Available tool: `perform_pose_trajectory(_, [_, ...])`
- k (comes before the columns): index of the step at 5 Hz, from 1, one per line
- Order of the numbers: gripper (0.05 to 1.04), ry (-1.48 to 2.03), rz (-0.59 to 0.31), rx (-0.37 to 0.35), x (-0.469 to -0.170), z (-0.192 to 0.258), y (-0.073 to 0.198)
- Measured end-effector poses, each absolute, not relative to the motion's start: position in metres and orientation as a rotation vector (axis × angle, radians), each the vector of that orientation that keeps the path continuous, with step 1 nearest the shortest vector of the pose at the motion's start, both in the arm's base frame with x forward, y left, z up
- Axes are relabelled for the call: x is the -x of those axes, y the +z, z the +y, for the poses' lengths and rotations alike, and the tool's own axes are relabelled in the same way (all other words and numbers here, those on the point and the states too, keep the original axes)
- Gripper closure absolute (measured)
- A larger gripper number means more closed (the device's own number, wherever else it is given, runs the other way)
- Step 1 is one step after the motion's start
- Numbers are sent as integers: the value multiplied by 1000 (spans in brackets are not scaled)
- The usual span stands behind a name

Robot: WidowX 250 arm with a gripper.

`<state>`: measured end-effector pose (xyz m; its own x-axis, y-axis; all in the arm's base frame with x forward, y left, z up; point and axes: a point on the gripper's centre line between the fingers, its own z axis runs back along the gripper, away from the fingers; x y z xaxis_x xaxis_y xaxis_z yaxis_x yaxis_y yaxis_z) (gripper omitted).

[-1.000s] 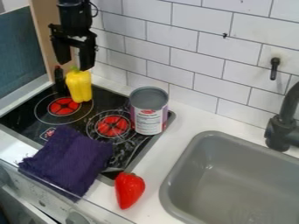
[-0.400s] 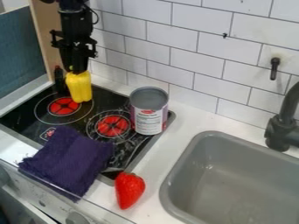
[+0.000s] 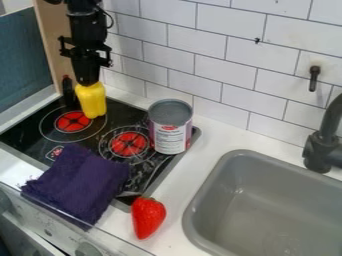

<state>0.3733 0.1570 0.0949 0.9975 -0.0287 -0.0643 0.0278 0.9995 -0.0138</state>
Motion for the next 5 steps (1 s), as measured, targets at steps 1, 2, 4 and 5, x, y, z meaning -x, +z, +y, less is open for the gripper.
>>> perform_pose_trajectory(1, [976, -52, 38, 57, -361, 153, 112])
perform_pose_trajectory(2, [976, -33, 3, 44, -328, 154, 127])
perform_pose_trajectory(4, [976, 35, 140, -81, -291, 173, 103])
perform_pose_trajectory(5, [976, 109, 164, -115, -278, 191, 100])
